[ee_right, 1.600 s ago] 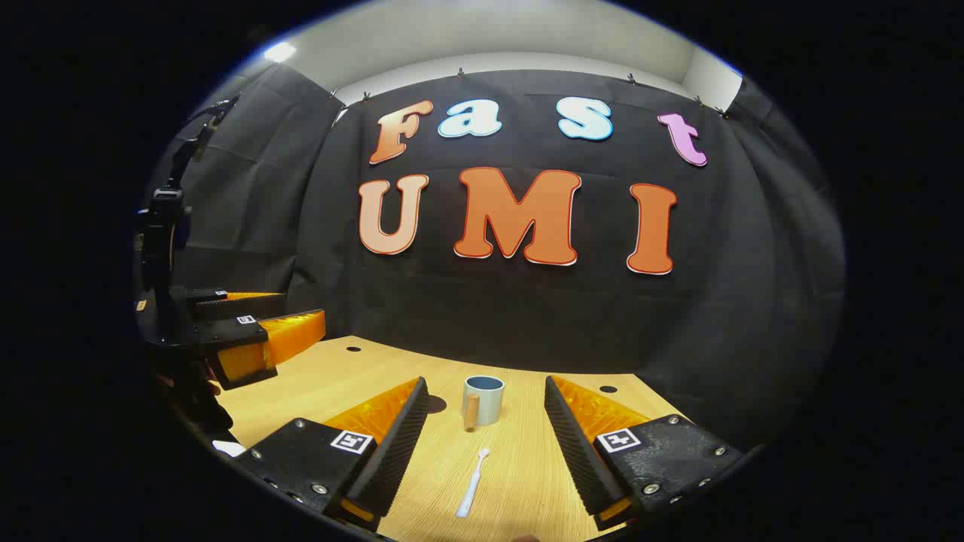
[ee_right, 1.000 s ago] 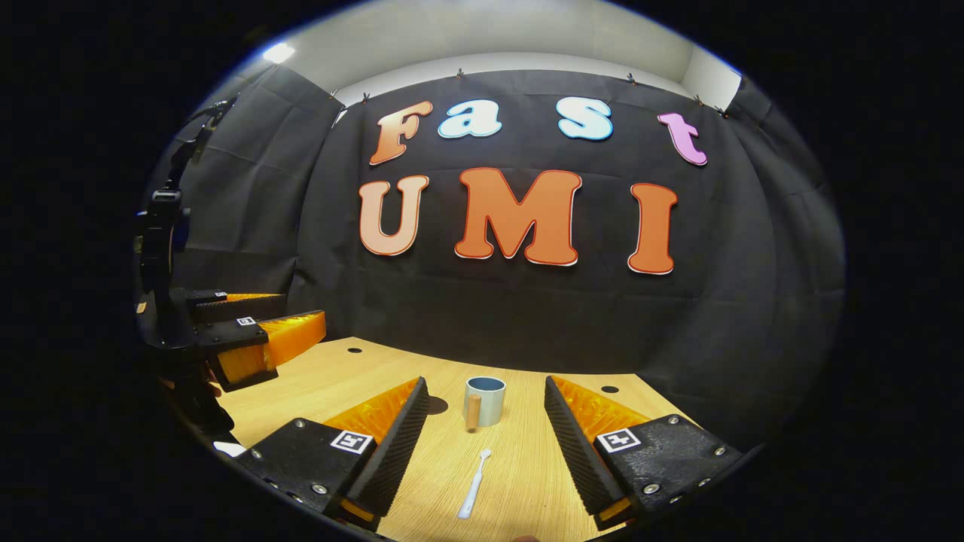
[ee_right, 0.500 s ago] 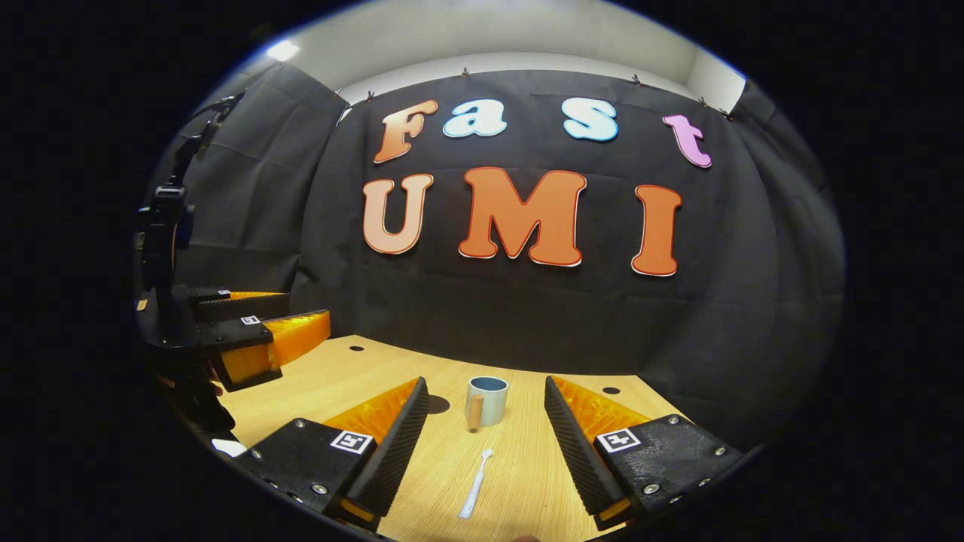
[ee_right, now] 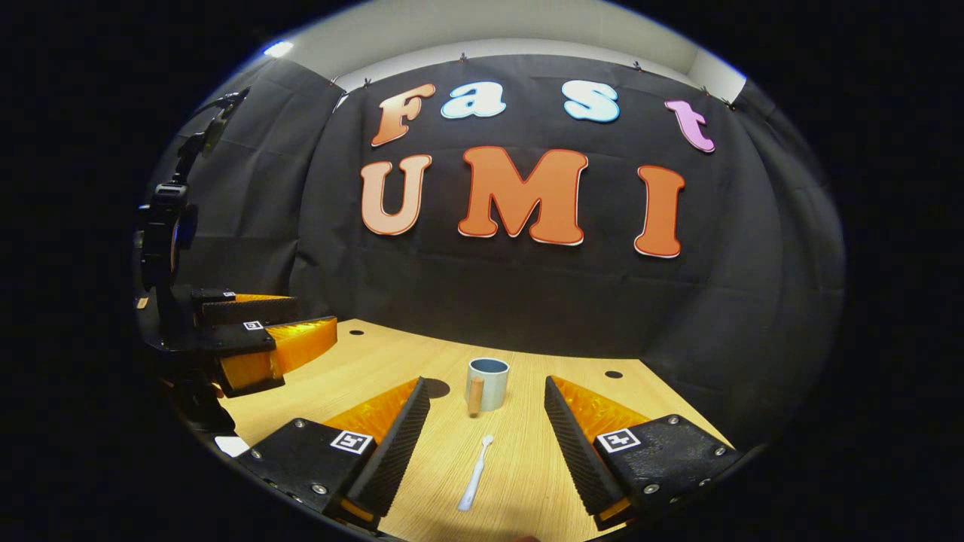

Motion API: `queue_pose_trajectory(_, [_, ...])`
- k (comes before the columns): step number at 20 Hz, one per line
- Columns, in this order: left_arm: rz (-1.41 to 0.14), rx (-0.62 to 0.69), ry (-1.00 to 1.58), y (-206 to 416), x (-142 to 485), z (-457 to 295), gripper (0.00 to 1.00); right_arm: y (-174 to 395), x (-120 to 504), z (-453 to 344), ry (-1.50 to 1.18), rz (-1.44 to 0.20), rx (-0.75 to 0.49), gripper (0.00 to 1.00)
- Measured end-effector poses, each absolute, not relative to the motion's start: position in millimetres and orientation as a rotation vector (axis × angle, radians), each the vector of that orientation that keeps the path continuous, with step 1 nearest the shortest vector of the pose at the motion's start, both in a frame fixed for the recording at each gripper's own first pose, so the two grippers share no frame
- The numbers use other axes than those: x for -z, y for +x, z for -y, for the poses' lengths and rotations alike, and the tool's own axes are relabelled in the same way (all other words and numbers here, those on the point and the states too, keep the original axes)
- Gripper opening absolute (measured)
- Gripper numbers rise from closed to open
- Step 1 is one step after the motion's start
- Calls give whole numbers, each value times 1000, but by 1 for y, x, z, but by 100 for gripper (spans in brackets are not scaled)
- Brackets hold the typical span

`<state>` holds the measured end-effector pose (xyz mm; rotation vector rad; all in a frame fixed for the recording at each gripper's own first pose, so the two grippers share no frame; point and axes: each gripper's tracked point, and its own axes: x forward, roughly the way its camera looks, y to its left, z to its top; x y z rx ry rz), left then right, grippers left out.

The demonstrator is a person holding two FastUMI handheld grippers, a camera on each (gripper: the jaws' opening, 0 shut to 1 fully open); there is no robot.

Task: Put the toothbrush and toothpaste on the desktop into the cup, then pick up the cup and place it on the coaster on the desktop.

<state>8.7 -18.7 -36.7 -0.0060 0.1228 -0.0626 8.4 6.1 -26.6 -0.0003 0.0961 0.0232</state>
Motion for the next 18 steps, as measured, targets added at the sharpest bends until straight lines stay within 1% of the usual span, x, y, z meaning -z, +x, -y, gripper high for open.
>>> queue_pose_trajectory(13, [-273, 109, 9, 19, 94, 28, 98, 22, 93, -9, 53, -291, -45, 93])
queue_pose_trajectory(18, [-340, 120, 26, 26, 120, 31, 98, 32, 128, -12, 93, -396, -55, 90])
